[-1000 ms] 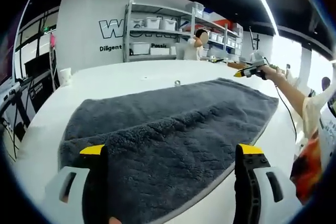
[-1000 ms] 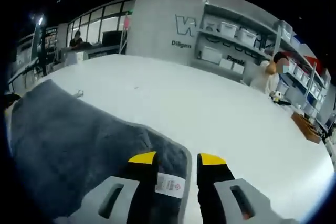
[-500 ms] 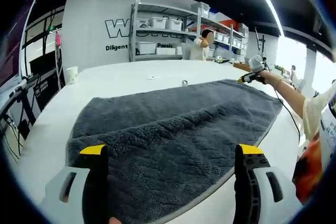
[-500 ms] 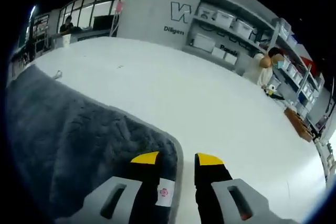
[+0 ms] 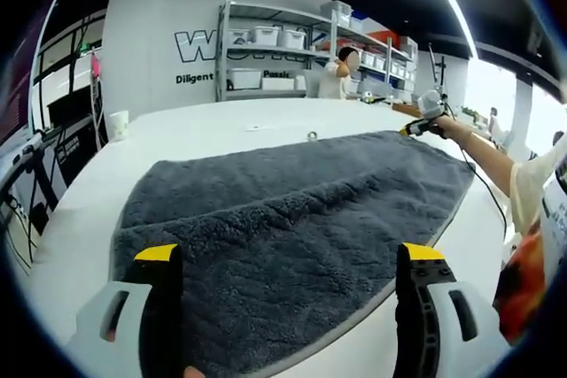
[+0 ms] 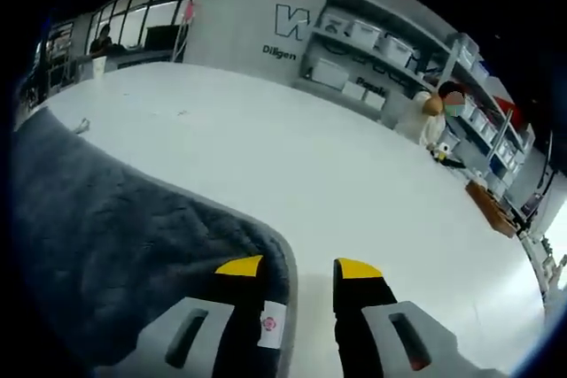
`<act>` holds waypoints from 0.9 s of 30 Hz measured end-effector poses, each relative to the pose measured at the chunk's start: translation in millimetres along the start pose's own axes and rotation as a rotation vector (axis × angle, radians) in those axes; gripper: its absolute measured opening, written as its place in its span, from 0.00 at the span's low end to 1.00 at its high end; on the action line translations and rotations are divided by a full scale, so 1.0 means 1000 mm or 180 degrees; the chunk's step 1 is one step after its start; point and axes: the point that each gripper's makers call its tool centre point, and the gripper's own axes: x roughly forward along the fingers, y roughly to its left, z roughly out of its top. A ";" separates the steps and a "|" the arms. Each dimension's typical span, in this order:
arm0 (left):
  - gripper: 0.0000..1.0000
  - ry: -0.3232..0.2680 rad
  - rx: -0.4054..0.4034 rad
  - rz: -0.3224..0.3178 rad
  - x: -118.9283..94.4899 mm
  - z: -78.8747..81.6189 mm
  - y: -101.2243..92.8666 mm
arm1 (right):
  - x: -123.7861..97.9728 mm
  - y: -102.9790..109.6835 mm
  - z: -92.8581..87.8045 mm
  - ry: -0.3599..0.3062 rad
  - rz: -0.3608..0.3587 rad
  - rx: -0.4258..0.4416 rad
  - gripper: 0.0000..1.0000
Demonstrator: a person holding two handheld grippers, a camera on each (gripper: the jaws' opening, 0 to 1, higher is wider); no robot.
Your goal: Open the folded towel by lifting each exposed corner and separating the folded layers until the towel lies flat within the target outline without major curled edges
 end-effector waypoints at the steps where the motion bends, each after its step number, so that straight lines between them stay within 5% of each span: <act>1: 0.99 -0.0002 -0.0002 0.0002 0.000 0.000 0.001 | -0.001 0.001 0.001 -0.0007 -0.0002 -0.0024 0.26; 7: 0.99 -0.0032 0.0005 0.0027 -0.004 0.001 0.005 | -0.020 -0.003 0.015 -0.0141 -0.0060 0.0114 0.51; 11: 0.99 -0.0054 -0.0002 0.0073 -0.008 0.001 0.012 | -0.038 0.000 0.025 -0.0169 -0.0052 0.0052 0.58; 17: 0.99 -0.0096 -0.0038 0.0192 -0.016 0.001 0.026 | -0.063 0.011 0.025 -0.0008 0.0056 0.0001 0.95; 27: 0.98 -0.0141 -0.0133 0.0392 -0.034 -0.004 0.049 | -0.101 0.057 0.014 -0.0046 0.0501 0.0033 0.99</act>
